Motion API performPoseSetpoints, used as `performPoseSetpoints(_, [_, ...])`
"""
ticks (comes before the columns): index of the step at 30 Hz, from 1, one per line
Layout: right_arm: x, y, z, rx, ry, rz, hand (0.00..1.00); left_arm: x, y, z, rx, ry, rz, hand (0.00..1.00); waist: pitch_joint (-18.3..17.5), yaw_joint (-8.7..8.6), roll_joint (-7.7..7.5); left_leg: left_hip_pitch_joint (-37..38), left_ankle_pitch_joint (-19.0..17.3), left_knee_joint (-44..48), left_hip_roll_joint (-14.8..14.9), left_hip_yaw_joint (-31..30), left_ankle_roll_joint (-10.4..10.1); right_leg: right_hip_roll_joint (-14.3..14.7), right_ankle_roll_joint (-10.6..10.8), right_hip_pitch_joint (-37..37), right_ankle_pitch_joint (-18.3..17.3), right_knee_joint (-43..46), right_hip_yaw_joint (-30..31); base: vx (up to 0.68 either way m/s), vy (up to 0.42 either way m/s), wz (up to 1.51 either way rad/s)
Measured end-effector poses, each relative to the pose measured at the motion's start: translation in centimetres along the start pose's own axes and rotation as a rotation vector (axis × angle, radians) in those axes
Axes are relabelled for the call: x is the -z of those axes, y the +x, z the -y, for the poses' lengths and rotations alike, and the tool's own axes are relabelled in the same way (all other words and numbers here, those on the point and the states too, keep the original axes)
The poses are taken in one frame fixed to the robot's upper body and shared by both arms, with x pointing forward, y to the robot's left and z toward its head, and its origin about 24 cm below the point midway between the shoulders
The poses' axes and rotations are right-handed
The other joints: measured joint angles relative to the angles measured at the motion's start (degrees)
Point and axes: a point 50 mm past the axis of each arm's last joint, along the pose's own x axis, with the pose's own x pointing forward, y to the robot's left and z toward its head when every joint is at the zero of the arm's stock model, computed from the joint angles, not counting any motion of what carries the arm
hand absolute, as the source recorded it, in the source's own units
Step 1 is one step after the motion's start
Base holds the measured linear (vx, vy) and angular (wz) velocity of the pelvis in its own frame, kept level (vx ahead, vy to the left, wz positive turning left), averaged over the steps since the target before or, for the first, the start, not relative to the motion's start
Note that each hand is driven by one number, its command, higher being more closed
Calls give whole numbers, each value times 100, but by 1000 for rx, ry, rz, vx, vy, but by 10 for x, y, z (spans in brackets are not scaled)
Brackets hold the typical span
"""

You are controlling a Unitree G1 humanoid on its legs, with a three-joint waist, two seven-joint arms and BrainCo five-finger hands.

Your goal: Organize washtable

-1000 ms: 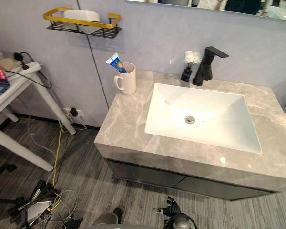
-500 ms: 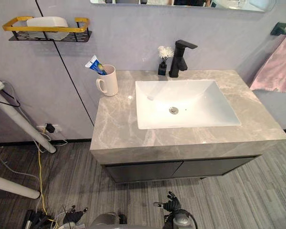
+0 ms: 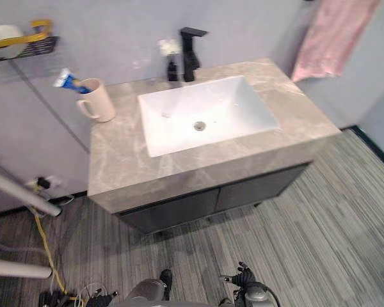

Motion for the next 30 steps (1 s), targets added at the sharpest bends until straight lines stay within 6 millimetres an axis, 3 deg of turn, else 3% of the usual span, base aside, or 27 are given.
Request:
performPoseSetpoints(2, [5, -4, 2, 12, 29, 13, 0, 14, -4, -1, -22, -59, -45, 0, -5, 90, 85, 47, -694, 577, 50, -863, -155, 296, -25, -396, 101, 138, 1043, -73, 169, -232])
performPoseSetpoints(4, [8, -4, 6, 36, 74, 1, 0, 18, -6, 3, -16, -75, -57, 0, -16, 111, 207, 183, -1226, 587, 221, -1089, -238, 560, 11, -707, 262, 158, 1669, -80, 184, -213])
performPoseSetpoints(5, [9, -5, 7, 42, 91, -4, 0, 16, -5, 3, -15, -75, -54, 0, -30, 60, 257, 212, -1395, 528, 252, -1027, -206, 587, 49, -803, 307, 162, 1800, -84, 199, -173])
performPoseSetpoints(6, [13, -6, 6, 50, 127, -14, 0, 3, -1, 2, -19, -80, -15, 0, 66, -60, 76, 174, -1444, 656, 183, -683, -129, 564, 48, -963, 443, 135, 2080, -162, 243, -141])
performPoseSetpoints(8, [8, -7, 3, 56, 146, 19, 0, -9, 2, 2, -18, -76, 13, 0, 120, -172, -11, -41, -1697, 1091, 176, -205, 45, 584, 37, -1177, 674, 30, 2486, -207, 274, -162])
performPoseSetpoints(9, [6, -7, -1, 52, 171, 21, 0, -12, 3, 2, -19, -78, 21, 0, 115, -176, 4, -66, -1745, 1114, 335, 396, 147, 640, -132, -1358, 1294, -207, 2453, -160, 190, -237])
performPoseSetpoints(10, [-7, -4, -5, 43, 179, 52, 0, -12, 3, 3, -18, -76, 20, 0, 111, -146, 58, -22, -1660, 969, 675, 1013, 256, 702, -595, -1425, 1725, -409, 1860, -140, 155, -255])
performPoseSetpoints(11, [-12, -3, -9, 30, 183, 66, 0, -11, 3, 2, -19, -71, 14, 0, 112, -161, 53, 67, -1618, 859, 731, 1307, 287, 664, -616, -1503, 1583, -57, 1205, -43, 128, -252])
performPoseSetpoints(13, [-12, -4, -14, 18, 189, 69, 0, -10, 3, 3, -14, -65, 11, 0, 102, -169, 79, 662, -1537, 504, 847, 2452, 370, 219, -810, -1336, 414, 1253, -770, 4, 113, -229])
performPoseSetpoints(14, [-10, -4, -15, 14, 188, 64, 0, -8, 2, 4, -10, -59, 7, 0, 94, -162, 97, 823, -1536, 414, 884, 2770, 371, 135, -860, -1204, 200, 1432, -1120, -51, 64, -237])
performPoseSetpoints(16, [-5, -5, -16, -3, 179, 44, 0, -9, 2, 6, 3, -37, 11, 0, -17, -188, 129, 1132, -1536, 233, 1008, 3785, 371, -146, -855, -794, -306, 1638, -2058, -76, 9, -227])
performPoseSetpoints(17, [-3, -4, -16, -3, 176, 33, 0, -11, 3, 6, 6, -29, 18, 0, -37, -192, 95, 1157, -1536, 226, 1020, 3970, 371, -218, -846, -696, -334, 1516, -2267, -51, -141, -227])
performPoseSetpoints(18, [1, -3, -13, 0, 162, 5, 0, -18, 5, 5, 21, -17, 35, 0, -118, -194, -77, 1192, -1524, 220, 997, 4251, 339, -131, -456, -573, -247, 935, -2412, -18, -129, -171])
performPoseSetpoints(21, [12, -4, 2, 38, 148, -33, 0, -21, 6, 12, 57, -10, 35, 0, -40, -250, 79, 1487, -1426, 314, 1185, 4288, 170, 401, -546, -465, -19, 493, -1834, 83, -210, -138])
performPoseSetpoints(22, [16, -4, 3, 39, 146, -46, 0, -19, 5, 12, 57, -12, 26, 0, -39, -220, 83, 1511, -1427, 581, 1330, 4361, 169, 447, -566, -410, -20, 459, -1653, 82, -116, -141])
performPoseSetpoints(23, [19, -5, 7, 45, 130, -55, 0, -14, 5, 7, 43, -15, 10, 0, -19, -195, 88, 1449, -1400, 1491, 1663, 4447, 164, 729, -628, -318, -37, 368, -1258, 106, -157, -178])
performPoseSetpoints(24, [20, -5, 5, 34, 113, -57, 0, -5, 4, 0, 24, -16, -15, 0, 33, -191, 188, 1180, -1116, 2777, 2158, 4156, 676, 1014, -734, -153, -83, 346, -828, 126, -163, -189])
performPoseSetpoints(25, [19, -5, 5, 33, 108, -55, 0, 1, 2, -2, 20, -11, -33, 0, 53, -179, 223, 913, -788, 3363, 2316, 3864, 1187, 1094, -795, -114, -111, 371, -592, 131, -74, -215])
performPoseSetpoints(26, [18, -5, 6, 38, 103, -51, 0, 5, 0, -4, 15, -11, -34, 0, 87, -156, 195, 471, -829, 4191, 2298, 3210, 1342, 1251, -930, -85, -185, 435, -123, 138, 90, -218])
performPoseSetpoints(28, [18, -4, 6, 36, 103, -60, 0, 11, -1, -5, 17, 3, -57, 0, 99, -156, 195, -91, -1195, 4455, 1615, 2189, 864, 1340, -966, -34, -207, 469, 602, 184, 144, -215])
performPoseSetpoints(29, [21, -4, 7, 37, 103, -71, 0, 15, -2, -3, 24, 17, -65, 0, 158, -101, 153, -279, -1372, 4218, 1136, 1592, 585, 1355, -941, 50, -191, 469, 1111, 208, 200, -207])
performPoseSetpoints(30, [21, -4, 7, 37, 101, -75, 0, 16, -3, -3, 25, 17, -63, 0, 168, -28, 161, -384, -1447, 3904, 871, 1210, 467, 1385, -877, 93, -154, 471, 1508, 222, 281, -243])
